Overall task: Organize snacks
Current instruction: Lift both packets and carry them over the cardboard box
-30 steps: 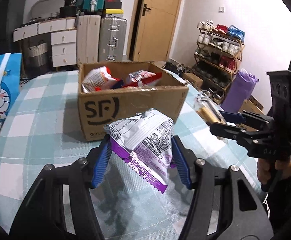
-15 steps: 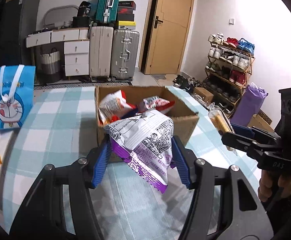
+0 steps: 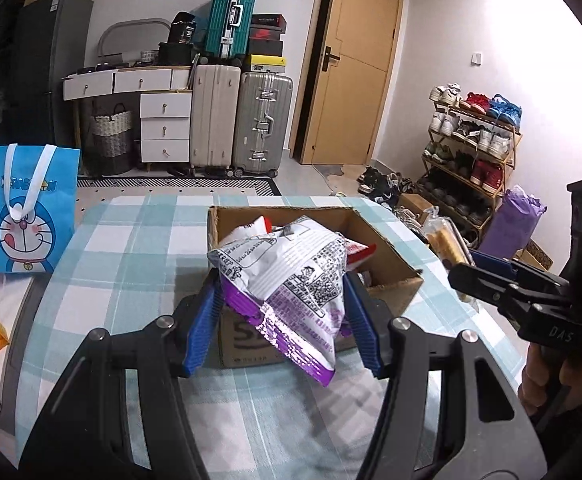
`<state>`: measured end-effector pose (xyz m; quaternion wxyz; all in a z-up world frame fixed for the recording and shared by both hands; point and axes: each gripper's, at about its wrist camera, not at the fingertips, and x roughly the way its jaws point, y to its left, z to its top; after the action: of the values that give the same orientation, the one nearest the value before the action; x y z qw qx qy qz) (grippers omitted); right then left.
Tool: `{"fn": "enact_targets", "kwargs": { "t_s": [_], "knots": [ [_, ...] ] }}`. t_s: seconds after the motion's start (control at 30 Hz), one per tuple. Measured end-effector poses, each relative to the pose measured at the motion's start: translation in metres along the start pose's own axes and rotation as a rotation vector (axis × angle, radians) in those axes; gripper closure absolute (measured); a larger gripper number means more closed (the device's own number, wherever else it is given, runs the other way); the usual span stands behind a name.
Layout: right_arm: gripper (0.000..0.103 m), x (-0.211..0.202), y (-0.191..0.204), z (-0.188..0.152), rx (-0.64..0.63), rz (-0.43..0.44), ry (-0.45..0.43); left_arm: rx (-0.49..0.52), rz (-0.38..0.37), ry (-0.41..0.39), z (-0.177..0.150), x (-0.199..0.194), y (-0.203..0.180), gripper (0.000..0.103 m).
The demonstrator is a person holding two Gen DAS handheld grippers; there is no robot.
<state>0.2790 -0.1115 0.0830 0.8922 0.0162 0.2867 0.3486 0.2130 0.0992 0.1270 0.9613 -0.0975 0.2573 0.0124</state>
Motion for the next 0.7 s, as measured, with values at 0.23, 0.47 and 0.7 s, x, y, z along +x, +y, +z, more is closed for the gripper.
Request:
{"fn": "enact_targets", "kwargs": {
  "t_s": [0.23, 0.47, 0.7],
  "knots": [
    [0.044, 0.017, 0.000, 0.012, -0.002, -0.016, 0.002, -0.019, 0.007, 0.001, 0.013, 0.023, 0.011, 0.046],
    [0.044, 0.041, 0.001, 0.019, -0.005, -0.023, 0.024, -0.011, 0.007, 0.009, 0.024, 0.055, 0.017, 0.046],
    [0.044, 0.066, -0.003, 0.026, 0.001, -0.027, 0.040, 0.017, 0.013, 0.029, 0.032, 0.093, 0.014, 0.046]
  ]
}}
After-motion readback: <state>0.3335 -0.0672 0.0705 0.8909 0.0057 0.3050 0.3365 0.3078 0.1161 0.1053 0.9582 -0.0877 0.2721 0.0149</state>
